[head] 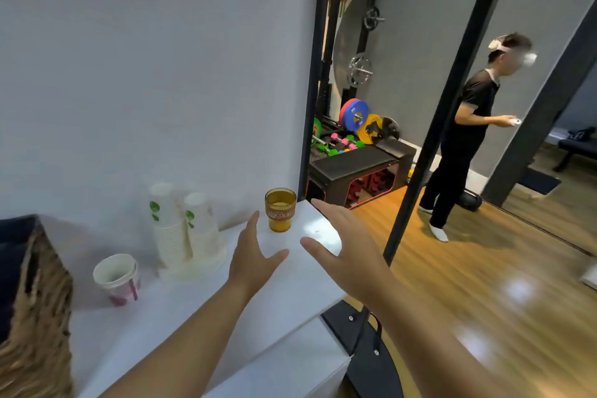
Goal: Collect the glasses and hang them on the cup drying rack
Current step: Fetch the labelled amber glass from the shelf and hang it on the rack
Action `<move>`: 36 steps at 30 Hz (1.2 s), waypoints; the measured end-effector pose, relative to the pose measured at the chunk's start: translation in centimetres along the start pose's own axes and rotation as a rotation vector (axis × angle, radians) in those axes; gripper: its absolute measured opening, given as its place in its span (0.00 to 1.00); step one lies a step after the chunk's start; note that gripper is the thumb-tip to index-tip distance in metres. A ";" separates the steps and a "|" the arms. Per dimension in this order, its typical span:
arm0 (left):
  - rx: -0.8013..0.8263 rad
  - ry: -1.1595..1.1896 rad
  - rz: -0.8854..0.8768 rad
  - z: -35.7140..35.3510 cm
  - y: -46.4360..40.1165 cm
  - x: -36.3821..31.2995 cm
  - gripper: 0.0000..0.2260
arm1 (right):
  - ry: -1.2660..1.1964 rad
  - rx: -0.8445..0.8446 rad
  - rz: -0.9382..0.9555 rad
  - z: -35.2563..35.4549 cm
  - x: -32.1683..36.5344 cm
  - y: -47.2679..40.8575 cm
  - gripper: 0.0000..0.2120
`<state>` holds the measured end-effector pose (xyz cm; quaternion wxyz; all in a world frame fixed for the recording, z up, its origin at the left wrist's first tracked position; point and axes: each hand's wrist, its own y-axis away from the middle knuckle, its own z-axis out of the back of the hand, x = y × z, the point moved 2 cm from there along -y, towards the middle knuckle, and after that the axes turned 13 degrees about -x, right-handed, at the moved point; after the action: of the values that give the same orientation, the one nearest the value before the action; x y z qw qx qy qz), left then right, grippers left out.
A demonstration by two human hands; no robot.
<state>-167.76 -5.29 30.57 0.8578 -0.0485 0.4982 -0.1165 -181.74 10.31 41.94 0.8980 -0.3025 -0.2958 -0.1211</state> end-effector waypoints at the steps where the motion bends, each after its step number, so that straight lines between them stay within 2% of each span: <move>1: -0.003 0.016 0.007 -1.0 -1.0 0.4 0.49 | 0.005 -0.002 -0.005 -0.7 -0.3 -0.7 0.33; 8: -0.096 0.140 0.106 -6.0 -7.9 2.8 0.52 | 0.014 -0.002 -0.066 -5.4 -2.3 -3.6 0.36; 15: -0.029 0.204 0.097 -9.9 -11.8 4.5 0.57 | 0.049 0.020 -0.150 -8.7 -4.4 -5.6 0.37; 21: -0.085 0.206 0.102 -11.3 -12.8 4.8 0.45 | 0.018 0.015 -0.263 -9.8 -5.1 -6.0 0.40; 27: -0.092 0.246 0.065 -10.1 -12.6 4.9 0.38 | -0.015 -0.019 -0.290 -9.3 -5.4 -5.9 0.37; 33: -0.096 0.286 -0.044 -6.1 -10.0 1.7 0.37 | -0.135 -0.091 -0.311 -7.3 -4.1 -6.1 0.34; 36: -0.087 0.292 -0.094 -3.8 -8.0 -1.1 0.39 | -0.227 -0.113 -0.309 -6.2 -2.8 -6.3 0.39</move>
<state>-172.75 -12.62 31.23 0.7669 -0.0912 0.6194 -0.1408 -183.62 1.70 39.26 0.8112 -0.3151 -0.4309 -0.2387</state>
